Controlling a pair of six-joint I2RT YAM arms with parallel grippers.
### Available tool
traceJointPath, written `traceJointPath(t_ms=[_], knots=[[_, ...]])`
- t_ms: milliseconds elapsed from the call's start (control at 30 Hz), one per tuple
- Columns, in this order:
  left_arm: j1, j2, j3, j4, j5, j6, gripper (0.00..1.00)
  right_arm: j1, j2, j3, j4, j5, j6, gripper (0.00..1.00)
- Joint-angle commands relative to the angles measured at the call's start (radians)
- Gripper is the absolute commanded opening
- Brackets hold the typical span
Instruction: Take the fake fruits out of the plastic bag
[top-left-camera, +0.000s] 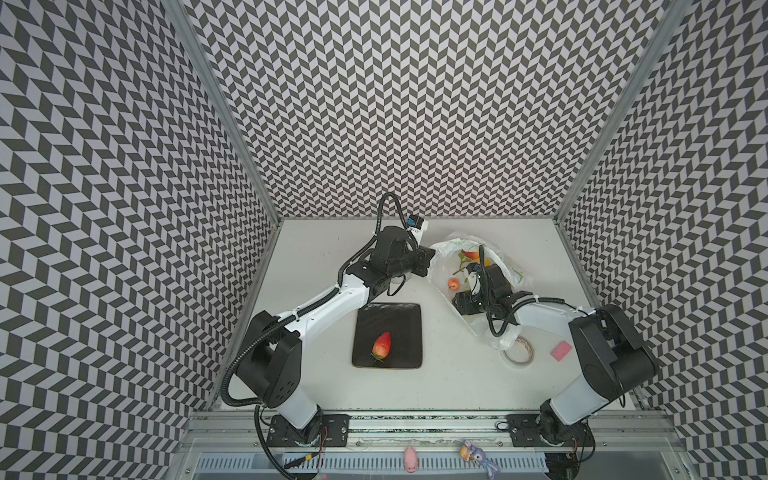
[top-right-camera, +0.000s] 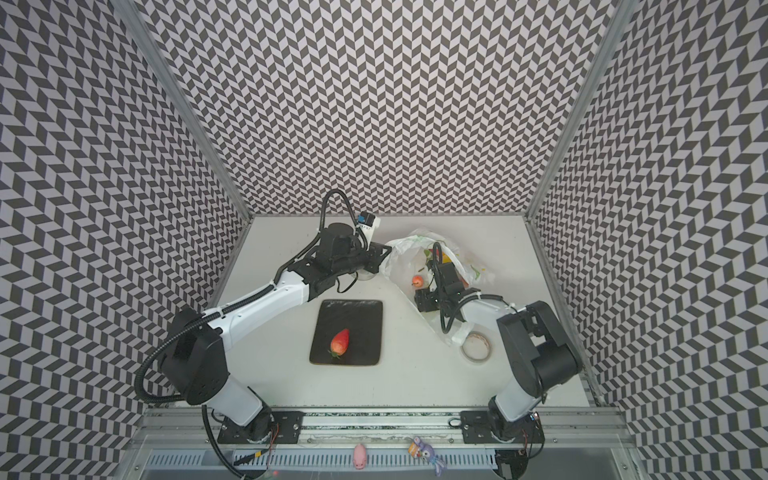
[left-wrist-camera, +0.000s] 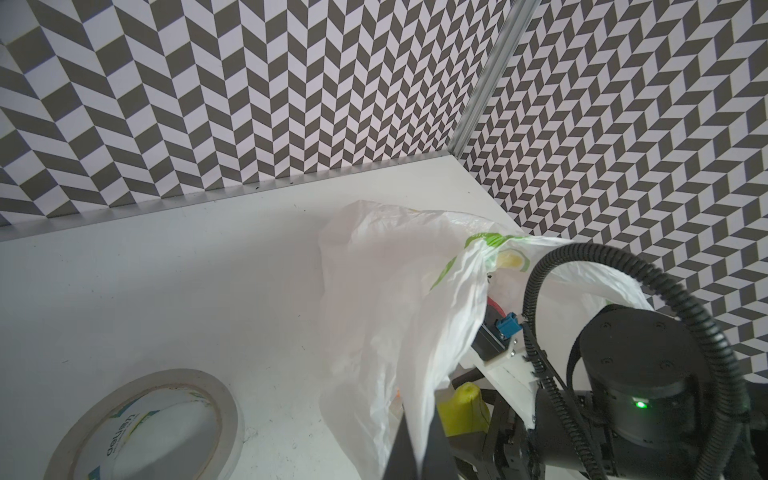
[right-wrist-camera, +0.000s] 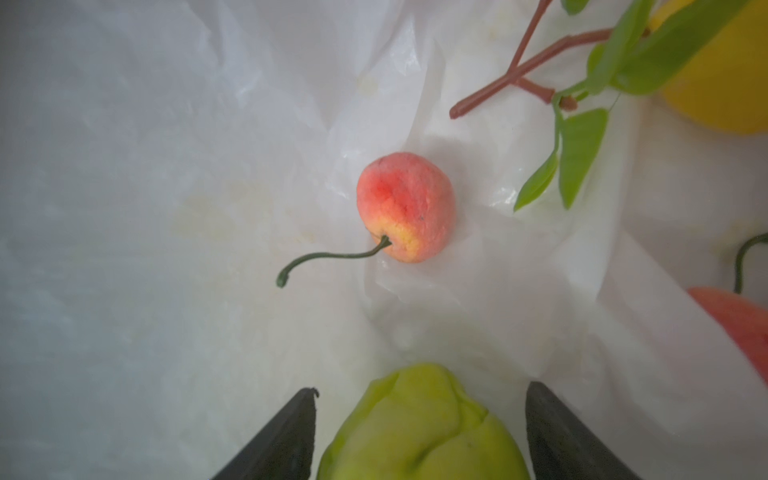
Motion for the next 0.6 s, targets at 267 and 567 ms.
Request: traceJointPath(t_ms=[267, 567], knots=[[0.003, -0.022, 0.023, -0.008, -0.006, -0.003, 0.0, 0.028, -0.045, 0.072, -0.195, 0.053, 0.137, 0.78], [0.002, -0.021, 0.028, -0.012, -0.004, -0.01, 0.0, 0.04, -0.074, 0.056, -0.153, 0.057, 0.153, 0.56]])
